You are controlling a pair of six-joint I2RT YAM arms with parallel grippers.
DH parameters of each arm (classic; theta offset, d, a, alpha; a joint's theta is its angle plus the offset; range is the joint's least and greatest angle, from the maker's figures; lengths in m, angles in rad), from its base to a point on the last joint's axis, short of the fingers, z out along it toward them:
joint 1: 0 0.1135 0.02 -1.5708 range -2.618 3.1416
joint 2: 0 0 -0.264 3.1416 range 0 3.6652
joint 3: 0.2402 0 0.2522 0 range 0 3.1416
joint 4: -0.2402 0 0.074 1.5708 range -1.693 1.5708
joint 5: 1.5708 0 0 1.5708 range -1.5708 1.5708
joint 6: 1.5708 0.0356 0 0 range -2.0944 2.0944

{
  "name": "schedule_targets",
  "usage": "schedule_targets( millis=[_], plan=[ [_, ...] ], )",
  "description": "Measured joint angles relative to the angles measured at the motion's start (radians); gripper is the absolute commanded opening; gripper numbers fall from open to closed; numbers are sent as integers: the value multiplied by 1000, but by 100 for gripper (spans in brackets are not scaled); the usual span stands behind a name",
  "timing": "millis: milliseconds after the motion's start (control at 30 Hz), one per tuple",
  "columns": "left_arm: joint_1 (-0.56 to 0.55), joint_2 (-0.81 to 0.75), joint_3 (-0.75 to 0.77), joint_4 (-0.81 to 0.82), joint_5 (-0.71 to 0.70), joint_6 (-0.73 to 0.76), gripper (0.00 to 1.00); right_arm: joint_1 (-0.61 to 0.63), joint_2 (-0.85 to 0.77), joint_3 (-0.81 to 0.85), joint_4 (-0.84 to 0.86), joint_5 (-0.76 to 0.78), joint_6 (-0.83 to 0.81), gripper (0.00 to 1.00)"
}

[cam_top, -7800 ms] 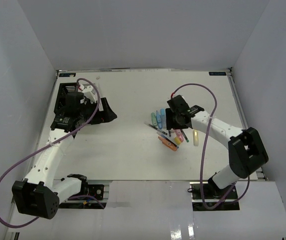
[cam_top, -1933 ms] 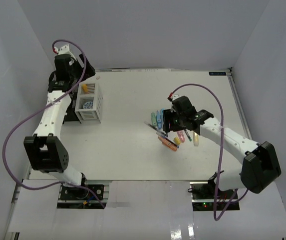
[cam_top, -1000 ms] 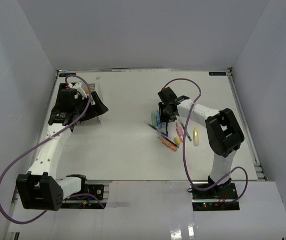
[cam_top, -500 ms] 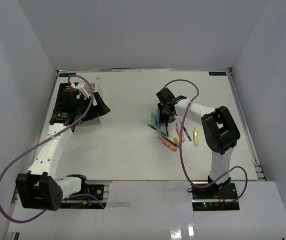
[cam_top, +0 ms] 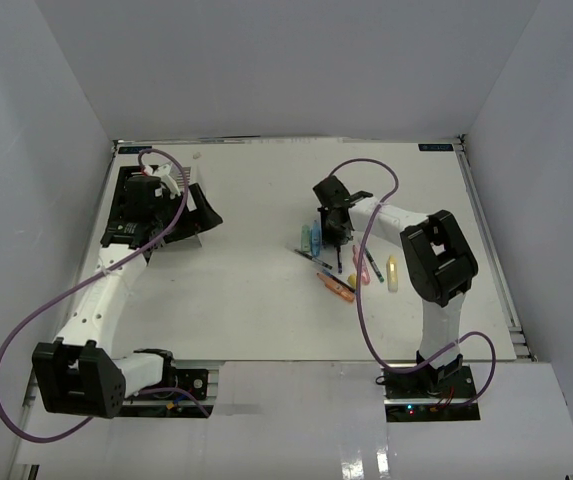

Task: Sort the stationery into containers
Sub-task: Pick up the pen from the center of the board.

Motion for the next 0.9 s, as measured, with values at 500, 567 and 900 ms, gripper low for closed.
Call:
schedule_targets(
  millis=[500, 567, 900],
  plan=[
    [-31, 127, 198, 66, 264, -137, 98, 18, -333, -49, 77, -97, -212, 8],
    [-72, 155, 220, 88, 286, -160, 98, 40, -444, -87, 134, -150, -238, 8],
    [-239, 217, 262, 249, 309, -263, 98, 116, -581, -137, 267, -358, -286, 9]
  ],
)
